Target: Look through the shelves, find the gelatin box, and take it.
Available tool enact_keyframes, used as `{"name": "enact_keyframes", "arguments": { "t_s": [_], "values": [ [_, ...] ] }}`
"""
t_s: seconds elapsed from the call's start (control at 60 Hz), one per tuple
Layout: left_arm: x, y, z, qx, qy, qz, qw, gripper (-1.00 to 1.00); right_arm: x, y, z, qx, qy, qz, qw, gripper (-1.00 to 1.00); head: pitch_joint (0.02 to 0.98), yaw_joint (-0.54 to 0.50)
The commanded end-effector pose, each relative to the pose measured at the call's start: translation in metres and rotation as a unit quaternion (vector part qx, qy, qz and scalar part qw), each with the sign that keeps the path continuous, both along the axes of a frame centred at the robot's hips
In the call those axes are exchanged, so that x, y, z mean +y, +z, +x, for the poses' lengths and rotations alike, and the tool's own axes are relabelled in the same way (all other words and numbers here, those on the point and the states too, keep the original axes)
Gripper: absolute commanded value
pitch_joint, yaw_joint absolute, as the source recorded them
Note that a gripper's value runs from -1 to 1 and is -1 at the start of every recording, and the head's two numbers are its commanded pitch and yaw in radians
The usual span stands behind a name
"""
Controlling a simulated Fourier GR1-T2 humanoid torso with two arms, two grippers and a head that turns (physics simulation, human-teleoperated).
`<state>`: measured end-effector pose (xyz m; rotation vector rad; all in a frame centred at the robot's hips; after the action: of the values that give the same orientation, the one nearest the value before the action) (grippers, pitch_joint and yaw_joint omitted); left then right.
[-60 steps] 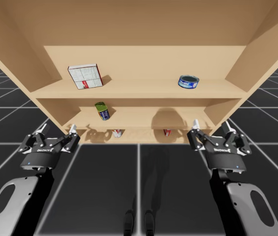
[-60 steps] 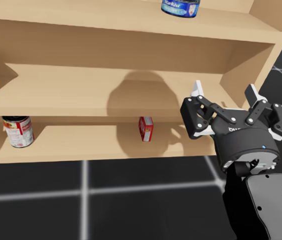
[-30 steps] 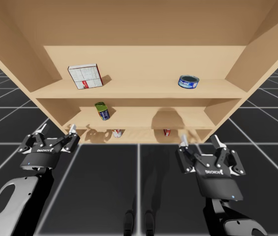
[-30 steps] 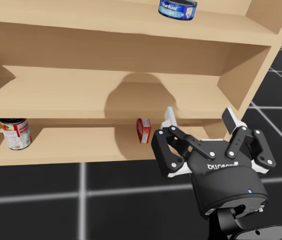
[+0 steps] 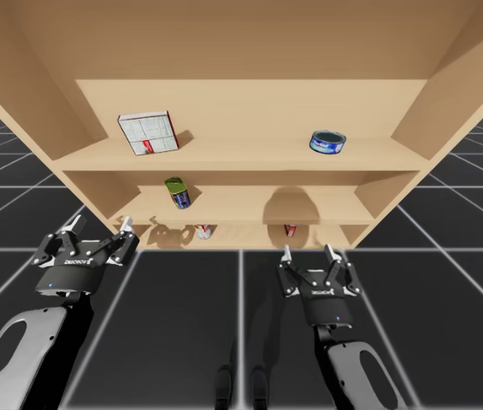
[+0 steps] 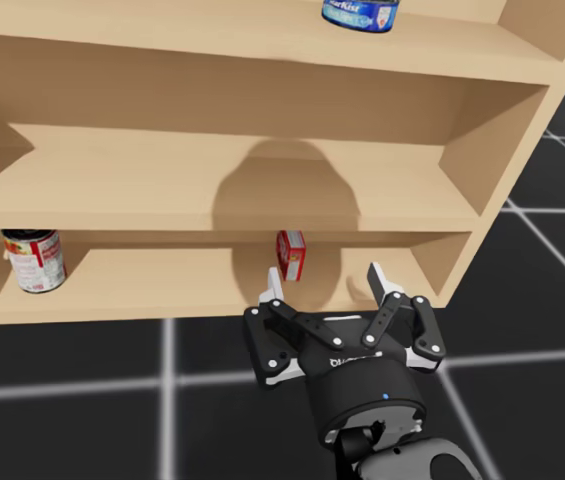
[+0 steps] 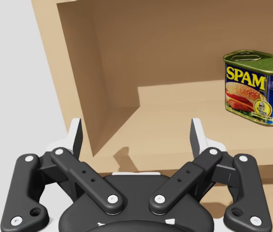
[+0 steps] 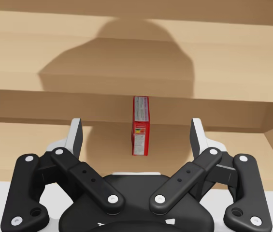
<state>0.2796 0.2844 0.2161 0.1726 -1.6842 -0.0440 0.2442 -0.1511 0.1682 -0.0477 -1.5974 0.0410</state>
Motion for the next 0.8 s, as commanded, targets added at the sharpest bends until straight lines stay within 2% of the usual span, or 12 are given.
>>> {"name": "enact_keyframes", "arguments": {
  "t_s": [0.017, 0.05, 0.117, 0.3, 0.6, 0.667, 0.7, 0.75, 0.8],
  "values": [
    [0.0, 0.0, 0.0, 0.0, -0.001, 0.0, 1.0, -1.0, 0.005, -0.017, 0.017, 0.001, -0.006, -0.015, 0.9999, -1.0, 0.711, -0.23],
    [-0.001, 0.0, -0.001, 0.0, -0.002, 0.002, 1.0, -1.0, 0.006, -0.022, 0.024, 0.003, -0.011, -0.024, 0.9997, -1.0, 0.712, -0.23],
    [-0.001, 0.0, -0.001, 0.0, -0.004, 0.002, 1.0, -1.0, 0.007, -0.027, 0.032, 0.009, -0.01, -0.028, 0.9995, -1.0, 0.714, -0.22],
    [-0.001, 0.0, -0.001, 0.0, -0.004, 0.0, 1.0, -1.0, 0.011, -0.038, 0.056, 0.038, -0.016, -0.02, 0.999, -1.0, 0.721, -0.21],
    [-0.002, 0.0, -0.002, 0.0, -0.006, -0.001, 1.0, -1.0, 0.017, -0.043, 0.088, 0.049, -0.023, -0.034, 0.998, -1.0, 0.725, -0.2],
    [-0.002, 0.001, -0.002, 0.0, -0.006, -0.002, 1.0, -1.0, 0.019, -0.044, 0.095, 0.06, -0.023, -0.028, 0.9975, -1.0, 0.726, -0.2],
    [-0.002, 0.001, -0.002, 0.0, -0.006, -0.003, 1.0, -1.0, 0.019, -0.045, 0.099, 0.058, -0.025, -0.034, 0.9974, -1.0, 0.726, -0.2],
    [-0.002, 0.001, -0.002, 0.0, -0.006, -0.003, 1.0, -1.0, 0.019, -0.046, 0.105, 0.068, -0.024, -0.024, 0.9971, -1.0, 0.727, -0.19],
    [-0.002, 0.001, -0.002, 0.0, -0.005, -0.002, 1.0, -1.0, 0.019, -0.047, 0.108, 0.07, -0.027, -0.024, 0.9969, -1.0, 0.728, -0.19]
  ]
}}
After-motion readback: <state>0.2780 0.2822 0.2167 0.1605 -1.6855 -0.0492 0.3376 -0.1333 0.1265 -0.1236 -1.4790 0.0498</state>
